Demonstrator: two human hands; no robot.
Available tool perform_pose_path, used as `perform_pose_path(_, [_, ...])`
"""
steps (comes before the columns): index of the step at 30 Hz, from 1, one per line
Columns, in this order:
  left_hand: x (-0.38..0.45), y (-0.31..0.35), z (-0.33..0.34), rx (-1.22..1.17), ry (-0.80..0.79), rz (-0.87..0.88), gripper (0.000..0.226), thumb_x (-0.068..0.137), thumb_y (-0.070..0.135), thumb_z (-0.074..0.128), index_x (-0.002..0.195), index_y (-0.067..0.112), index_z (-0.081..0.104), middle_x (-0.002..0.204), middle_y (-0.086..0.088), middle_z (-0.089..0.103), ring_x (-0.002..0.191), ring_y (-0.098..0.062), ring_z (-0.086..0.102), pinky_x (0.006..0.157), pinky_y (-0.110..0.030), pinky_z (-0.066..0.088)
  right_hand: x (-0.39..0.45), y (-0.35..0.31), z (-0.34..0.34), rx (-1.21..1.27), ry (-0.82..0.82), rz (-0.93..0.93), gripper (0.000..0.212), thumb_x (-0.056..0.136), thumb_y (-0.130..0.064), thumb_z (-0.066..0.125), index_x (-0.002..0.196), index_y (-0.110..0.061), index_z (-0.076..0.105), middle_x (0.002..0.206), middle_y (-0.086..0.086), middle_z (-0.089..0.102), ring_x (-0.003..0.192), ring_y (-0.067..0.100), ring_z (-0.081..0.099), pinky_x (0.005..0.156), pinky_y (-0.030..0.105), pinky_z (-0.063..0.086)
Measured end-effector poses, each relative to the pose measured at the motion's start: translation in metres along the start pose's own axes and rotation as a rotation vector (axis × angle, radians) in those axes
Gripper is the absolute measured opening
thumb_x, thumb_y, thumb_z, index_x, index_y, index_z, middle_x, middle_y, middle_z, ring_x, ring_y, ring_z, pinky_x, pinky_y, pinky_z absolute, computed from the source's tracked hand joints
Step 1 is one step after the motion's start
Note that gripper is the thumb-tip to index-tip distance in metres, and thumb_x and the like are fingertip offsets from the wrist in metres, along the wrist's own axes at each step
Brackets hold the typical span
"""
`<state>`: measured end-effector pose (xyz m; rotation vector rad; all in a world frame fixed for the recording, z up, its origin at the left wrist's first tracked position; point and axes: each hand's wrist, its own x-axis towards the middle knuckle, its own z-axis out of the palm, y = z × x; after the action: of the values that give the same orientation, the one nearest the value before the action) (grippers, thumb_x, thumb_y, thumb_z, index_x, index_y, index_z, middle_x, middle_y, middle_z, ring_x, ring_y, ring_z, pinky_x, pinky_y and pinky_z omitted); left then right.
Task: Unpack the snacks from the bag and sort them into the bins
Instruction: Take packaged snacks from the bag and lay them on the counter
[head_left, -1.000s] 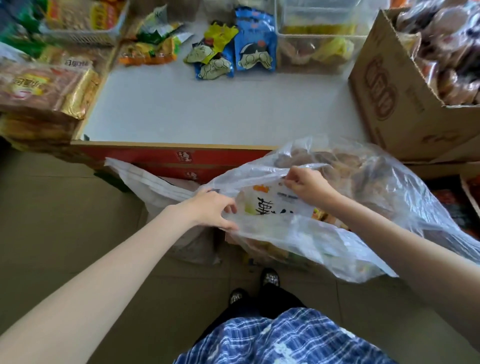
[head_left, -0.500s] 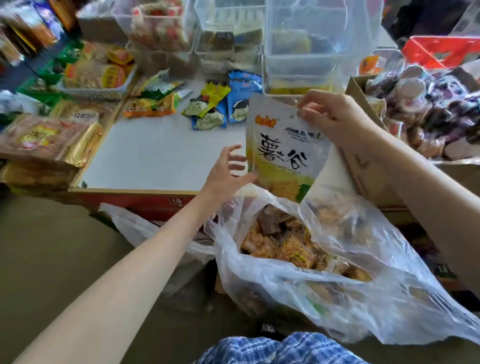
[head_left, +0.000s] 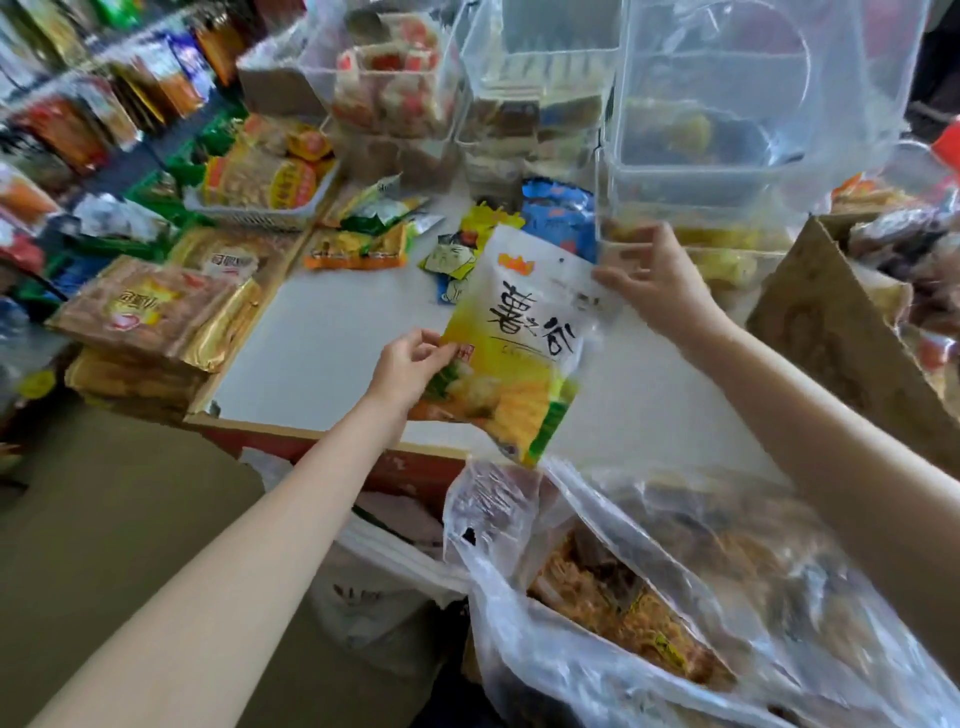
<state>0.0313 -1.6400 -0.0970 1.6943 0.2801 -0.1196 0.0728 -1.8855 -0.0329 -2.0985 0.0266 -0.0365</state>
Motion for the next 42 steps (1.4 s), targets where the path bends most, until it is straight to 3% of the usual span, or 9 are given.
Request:
perform_pose_path(3, [0.044,-0.006,-0.027,-0.092,0.112,-0.092,0.016,0.092,0.010,0.056,0.079,0.015,0.051,0.080,-0.007,0.062,0.082,-0.025,0.060,0.079,-0.041,0.050,0.013,0.013,0.052,-0.057,-0.241,0.155,0.068,0.081,-0.033,0.070,0.136,-0.014,0.034,0.133,0.005,0.047,0.106,0.018,0.055,0.092,0.036,0.047])
perform_pose_path(7, [0.116,-0.003,-0.056,-0.404,0.191,-0.244,0.014,0.096,0.007,0.049,0.083,0.013,0.048,0.074,-0.010,0.062,0.046,-0.013,0.063,0.043,-0.030,0.054,0.062,0.014,0.138,0.150,-0.456,0.261,0.075,0.083,-0.024,0.070,0.143,-0.019,0.027,0.135,0.001,0.046,0.106,0.019,0.056,0.086,0.033,0.049])
perform_pose_path(13, [0.236,-0.001,-0.119,-0.579,0.250,-0.404,0.011,0.098,0.011,0.046,0.088,0.013,0.049,0.072,-0.008,0.066,0.048,-0.019,0.065,0.041,-0.039,0.053,0.170,-0.002,0.245,0.537,-0.307,0.318,0.057,0.084,-0.008,0.066,0.134,-0.015,0.041,0.104,0.007,0.067,0.071,0.019,0.066,0.053,0.025,0.047])
perform_pose_path(17, [0.300,0.002,-0.163,-0.498,0.296,-0.270,0.013,0.096,0.011,0.048,0.093,0.020,0.056,0.076,0.002,0.067,0.056,-0.009,0.064,0.049,-0.022,0.053,0.245,-0.025,0.300,0.692,-0.183,0.371,0.047,0.086,-0.001,0.063,0.127,-0.013,0.045,0.088,0.002,0.065,0.059,0.009,0.062,0.048,0.021,0.045])
perform_pose_path(22, [0.347,-0.019,-0.203,-0.264,0.352,-0.221,0.019,0.097,0.010,0.042,0.094,0.021,0.058,0.084,0.002,0.069,0.073,-0.010,0.065,0.063,-0.018,0.048,0.348,-0.050,0.369,0.621,-0.057,0.334,0.044,0.082,-0.007,0.067,0.119,-0.016,0.045,0.116,0.014,0.061,0.097,0.026,0.064,0.084,0.042,0.055])
perform_pose_path(26, [0.358,-0.051,-0.218,-0.053,0.330,-0.281,0.017,0.096,0.012,0.042,0.103,0.019,0.056,0.105,-0.003,0.062,0.092,-0.016,0.058,0.072,-0.023,0.044,0.391,-0.057,0.405,0.468,-0.212,0.342,0.064,0.085,-0.003,0.063,0.141,-0.011,0.033,0.119,0.011,0.054,0.100,0.021,0.059,0.095,0.035,0.050])
perform_pose_path(29, [0.357,-0.065,-0.221,-0.021,0.315,-0.333,0.014,0.095,0.012,0.046,0.103,0.018,0.055,0.107,-0.003,0.060,0.093,-0.016,0.058,0.079,-0.027,0.046,0.388,-0.051,0.409,0.376,-0.275,0.351,0.057,0.088,0.003,0.054,0.141,-0.012,0.035,0.103,0.006,0.050,0.104,0.026,0.059,0.096,0.037,0.047])
perform_pose_path(33, [0.348,-0.067,-0.216,0.006,0.305,-0.324,0.020,0.095,0.009,0.041,0.105,0.017,0.057,0.105,-0.002,0.061,0.093,-0.016,0.060,0.084,-0.029,0.048,0.372,-0.036,0.384,0.390,-0.259,0.382,0.049,0.089,0.006,0.047,0.135,-0.009,0.042,0.128,0.015,0.048,0.106,0.028,0.058,0.090,0.040,0.053])
perform_pose_path(42, [0.294,-0.042,-0.156,0.068,0.175,-0.304,0.024,0.094,0.007,0.041,0.110,0.016,0.056,0.108,-0.002,0.064,0.095,-0.016,0.064,0.079,-0.024,0.049,0.260,0.000,0.234,0.437,-0.316,0.486,0.022,0.094,-0.001,0.051,0.115,-0.005,0.056,0.109,0.012,0.060,0.084,0.022,0.064,0.077,0.029,0.056])
